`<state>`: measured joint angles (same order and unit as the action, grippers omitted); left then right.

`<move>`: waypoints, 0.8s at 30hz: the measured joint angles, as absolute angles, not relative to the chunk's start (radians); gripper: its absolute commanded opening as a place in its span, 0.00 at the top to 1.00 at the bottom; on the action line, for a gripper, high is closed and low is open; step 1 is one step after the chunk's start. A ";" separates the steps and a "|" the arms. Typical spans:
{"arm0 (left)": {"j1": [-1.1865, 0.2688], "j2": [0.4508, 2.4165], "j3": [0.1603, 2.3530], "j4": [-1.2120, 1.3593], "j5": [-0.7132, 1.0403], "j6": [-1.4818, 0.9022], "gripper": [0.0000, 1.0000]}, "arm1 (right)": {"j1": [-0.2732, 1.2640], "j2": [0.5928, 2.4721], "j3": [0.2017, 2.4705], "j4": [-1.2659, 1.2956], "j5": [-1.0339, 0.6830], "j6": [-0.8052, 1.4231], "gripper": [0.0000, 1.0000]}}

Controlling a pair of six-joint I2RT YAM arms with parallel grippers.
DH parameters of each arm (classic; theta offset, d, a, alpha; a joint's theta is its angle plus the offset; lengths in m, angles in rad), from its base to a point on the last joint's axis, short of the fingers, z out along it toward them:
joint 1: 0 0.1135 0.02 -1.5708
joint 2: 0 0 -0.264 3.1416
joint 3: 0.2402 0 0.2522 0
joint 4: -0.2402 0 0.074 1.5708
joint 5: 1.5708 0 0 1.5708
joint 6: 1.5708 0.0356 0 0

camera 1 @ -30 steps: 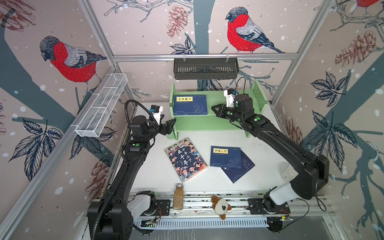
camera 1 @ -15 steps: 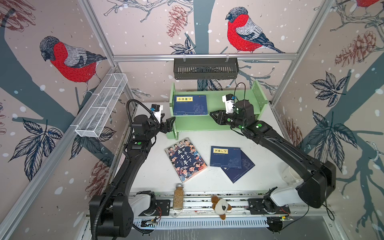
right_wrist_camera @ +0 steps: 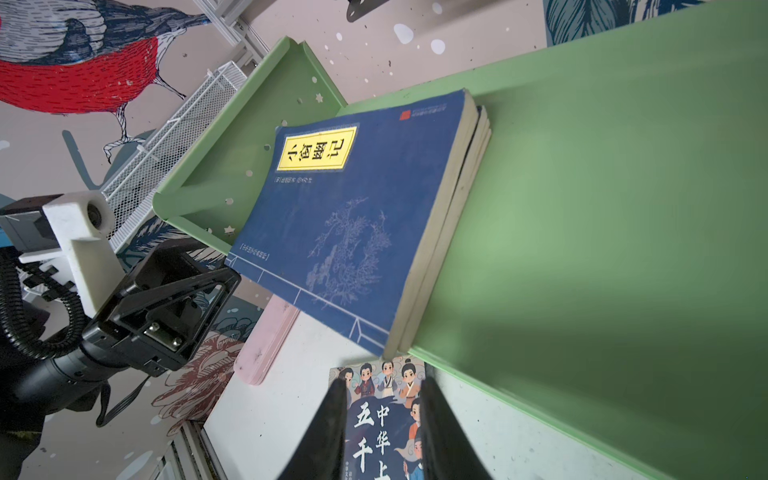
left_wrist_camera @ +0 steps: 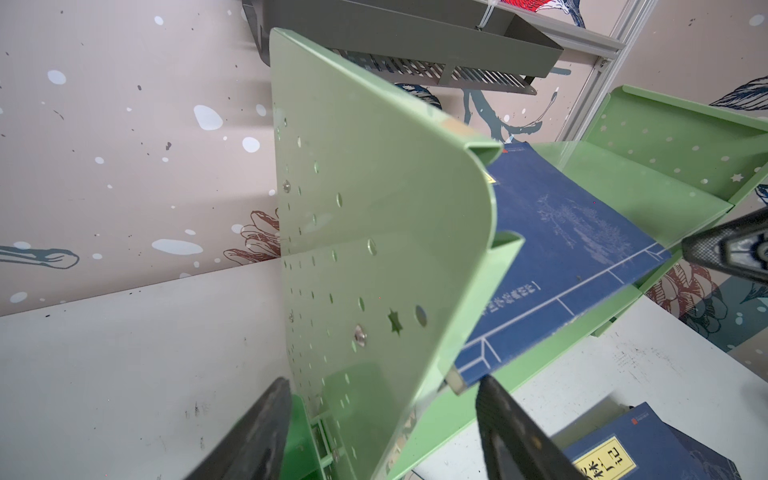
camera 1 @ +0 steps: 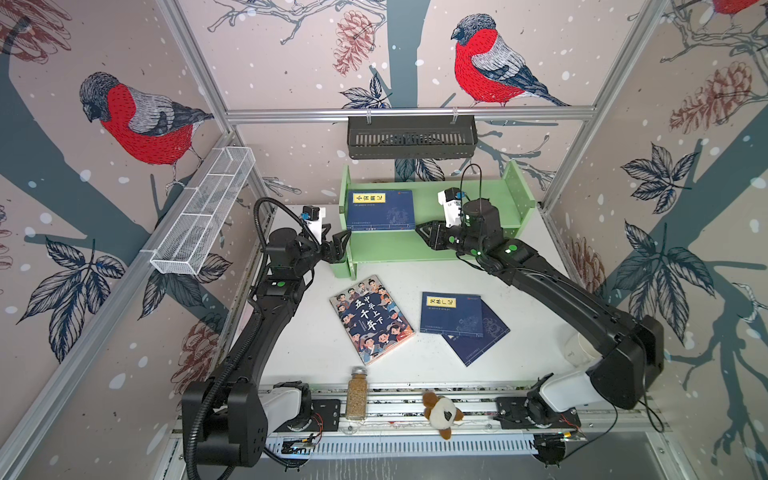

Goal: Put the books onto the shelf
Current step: 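Push the dark-blue book flat against the shelf back with the right gripper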

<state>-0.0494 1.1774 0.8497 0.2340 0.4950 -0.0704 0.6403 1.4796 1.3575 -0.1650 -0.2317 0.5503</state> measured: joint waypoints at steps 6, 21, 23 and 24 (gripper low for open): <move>-0.049 1.185 0.851 0.234 0.493 -0.071 0.30 | 0.648 1.497 1.383 -0.181 -0.225 0.546 0.68; -0.050 1.180 0.851 0.242 0.490 -0.075 0.32 | 0.660 1.522 1.403 -0.187 -0.213 0.524 0.67; -0.050 1.182 0.851 0.242 0.490 -0.075 0.32 | 0.660 1.529 1.410 -0.189 -0.210 0.520 0.67; -0.050 1.183 0.851 0.242 0.490 -0.076 0.32 | 0.660 1.533 1.414 -0.193 -0.208 0.517 0.66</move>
